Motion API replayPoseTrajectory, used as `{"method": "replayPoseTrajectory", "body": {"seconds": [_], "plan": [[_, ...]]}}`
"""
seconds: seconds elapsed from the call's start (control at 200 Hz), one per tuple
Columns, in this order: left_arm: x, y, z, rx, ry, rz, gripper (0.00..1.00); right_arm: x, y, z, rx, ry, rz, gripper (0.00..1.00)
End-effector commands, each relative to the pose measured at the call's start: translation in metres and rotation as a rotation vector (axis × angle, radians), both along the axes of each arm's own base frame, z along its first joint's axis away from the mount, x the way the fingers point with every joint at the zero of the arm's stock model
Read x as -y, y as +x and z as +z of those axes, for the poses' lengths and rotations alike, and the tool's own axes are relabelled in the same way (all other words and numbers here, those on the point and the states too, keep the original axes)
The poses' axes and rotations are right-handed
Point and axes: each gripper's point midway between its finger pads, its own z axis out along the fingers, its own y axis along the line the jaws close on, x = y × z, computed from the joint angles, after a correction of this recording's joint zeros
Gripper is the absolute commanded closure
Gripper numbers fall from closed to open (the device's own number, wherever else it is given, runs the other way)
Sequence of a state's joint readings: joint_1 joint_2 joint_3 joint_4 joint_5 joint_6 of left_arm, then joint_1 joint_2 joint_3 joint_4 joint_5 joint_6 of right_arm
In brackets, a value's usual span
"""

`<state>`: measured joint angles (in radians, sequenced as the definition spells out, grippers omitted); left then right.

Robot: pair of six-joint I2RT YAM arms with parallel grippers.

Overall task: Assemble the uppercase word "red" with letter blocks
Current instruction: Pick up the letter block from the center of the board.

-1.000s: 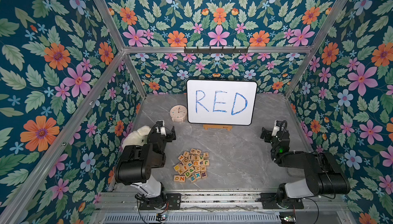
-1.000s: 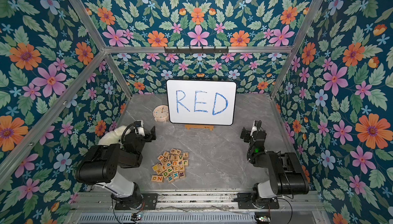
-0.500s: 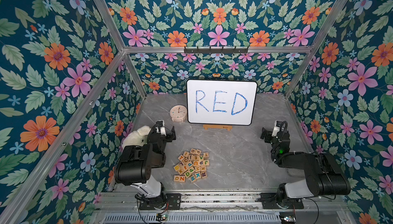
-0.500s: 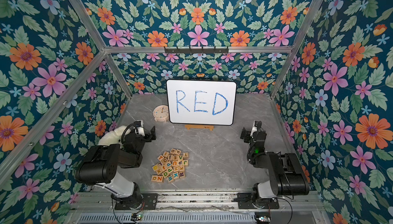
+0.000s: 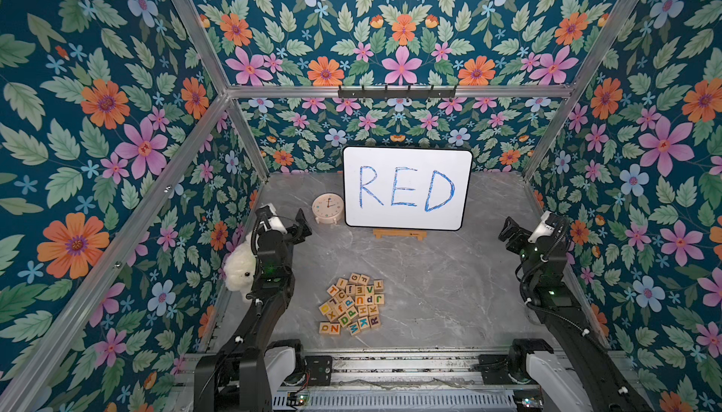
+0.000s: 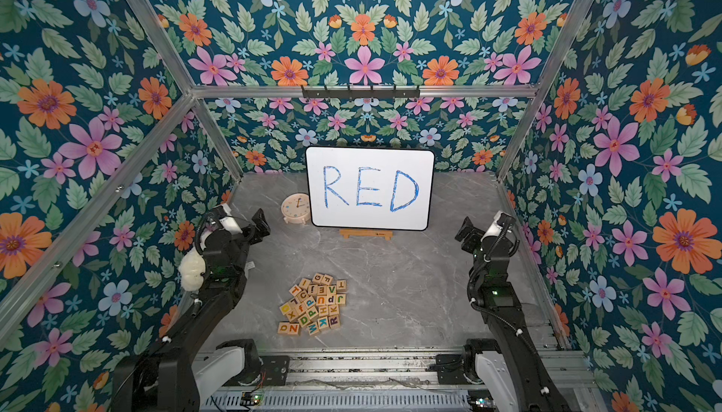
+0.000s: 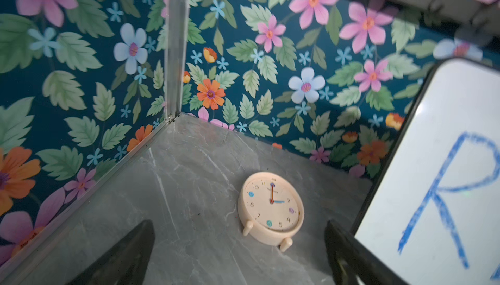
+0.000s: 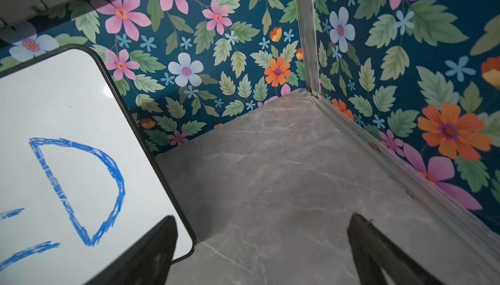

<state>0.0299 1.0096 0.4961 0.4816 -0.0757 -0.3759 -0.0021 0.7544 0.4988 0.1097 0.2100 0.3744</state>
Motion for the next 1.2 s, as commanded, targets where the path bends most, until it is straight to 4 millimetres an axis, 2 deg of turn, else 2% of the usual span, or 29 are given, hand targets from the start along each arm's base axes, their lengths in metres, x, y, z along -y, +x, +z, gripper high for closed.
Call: {"method": "replayPoseTrajectory", "body": {"seconds": [0.0,0.15,0.34,0.47,0.615,0.705,0.79,0.91,0.975,1.1,1.195], "plan": [[-0.016,-0.019,-0.033,-0.148,-0.192,0.142,0.01,-0.005,-0.020,-0.032,-0.154,0.139,-0.019,0.01],[0.014,-0.018,-0.032,-0.223,-0.203,-0.032,0.01,-0.013,-0.034,-0.024,-0.205,0.243,-0.011,0.01],[0.027,-0.032,-0.039,-0.375,-0.223,-0.091,0.03,-0.030,-0.043,-0.004,-0.195,0.269,0.090,0.01],[0.043,-0.042,-0.036,-0.414,-0.241,-0.179,0.06,-0.052,-0.042,0.006,-0.210,0.265,0.227,0.01],[0.079,-0.050,-0.027,-0.395,-0.276,-0.390,0.16,-0.074,-0.037,0.014,-0.203,0.257,0.368,0.01],[0.090,-0.054,-0.026,-0.397,-0.285,-0.439,0.22,-0.090,-0.033,0.020,-0.171,0.225,0.458,0.03],[0.102,-0.060,-0.027,-0.399,-0.278,-0.477,0.25,-0.115,-0.034,0.027,-0.136,0.133,0.575,0.03],[0.130,-0.069,-0.030,-0.407,-0.210,-0.555,0.28,-0.165,-0.043,0.026,-0.107,-0.066,0.776,0.03],[0.150,-0.076,-0.033,-0.424,-0.160,-0.613,0.28,-0.193,-0.050,0.017,-0.106,-0.186,0.874,0.03],[0.182,-0.092,-0.047,-0.489,-0.141,-0.735,0.30,-0.250,-0.083,-0.011,-0.113,-0.445,1.128,0.03],[0.198,-0.100,-0.055,-0.524,-0.148,-0.798,0.31,-0.276,-0.105,-0.033,-0.122,-0.561,1.264,0.03]]}}
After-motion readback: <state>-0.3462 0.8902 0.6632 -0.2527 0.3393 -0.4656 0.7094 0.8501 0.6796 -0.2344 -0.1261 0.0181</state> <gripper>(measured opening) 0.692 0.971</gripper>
